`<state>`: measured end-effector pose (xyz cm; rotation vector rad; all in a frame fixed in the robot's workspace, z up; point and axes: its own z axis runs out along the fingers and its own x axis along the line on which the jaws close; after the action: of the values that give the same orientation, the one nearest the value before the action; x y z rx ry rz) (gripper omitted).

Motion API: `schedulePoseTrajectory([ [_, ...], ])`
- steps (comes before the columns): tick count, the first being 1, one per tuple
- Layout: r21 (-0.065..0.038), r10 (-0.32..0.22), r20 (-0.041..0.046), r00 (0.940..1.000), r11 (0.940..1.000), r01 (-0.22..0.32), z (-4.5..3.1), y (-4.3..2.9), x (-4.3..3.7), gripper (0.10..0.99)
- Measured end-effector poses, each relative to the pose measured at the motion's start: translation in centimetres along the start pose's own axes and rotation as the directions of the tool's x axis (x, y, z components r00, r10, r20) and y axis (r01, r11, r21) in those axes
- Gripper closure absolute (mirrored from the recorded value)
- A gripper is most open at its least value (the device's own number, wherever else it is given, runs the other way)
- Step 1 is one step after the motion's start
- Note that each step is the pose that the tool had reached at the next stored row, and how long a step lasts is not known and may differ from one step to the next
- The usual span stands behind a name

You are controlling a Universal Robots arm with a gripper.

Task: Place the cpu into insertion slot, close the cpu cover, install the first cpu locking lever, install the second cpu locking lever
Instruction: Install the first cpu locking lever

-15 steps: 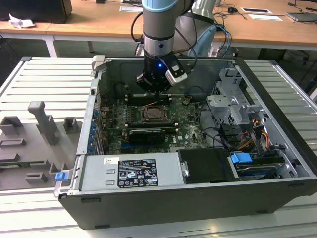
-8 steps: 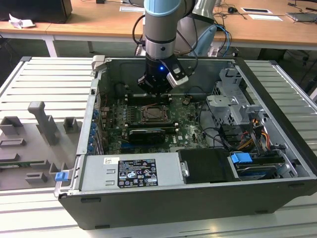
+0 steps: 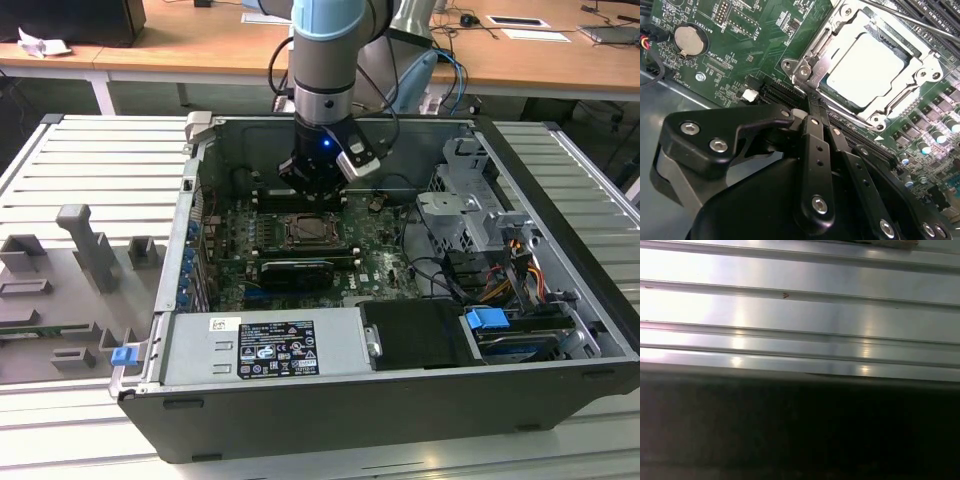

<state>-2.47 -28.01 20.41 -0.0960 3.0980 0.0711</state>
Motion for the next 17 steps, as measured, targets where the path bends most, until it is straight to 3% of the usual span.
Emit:
schedulePoseTrajectory([
  [7,0.003,0.000,-0.0005,1.0000,1.0000,0.000,0.32,-0.02,0.02,0.980],
  [12,-0.001,0.000,0.0010,1.0000,1.0000,0.000,0.23,0.01,-0.02,0.980],
  [15,0.000,0.000,0.0001,1.0000,1.0000,0.000,-0.41,0.02,-0.04,0.980],
  [17,0.000,0.000,0.0001,1.0000,1.0000,0.000,-1.24,0.06,-0.07,0.980],
])
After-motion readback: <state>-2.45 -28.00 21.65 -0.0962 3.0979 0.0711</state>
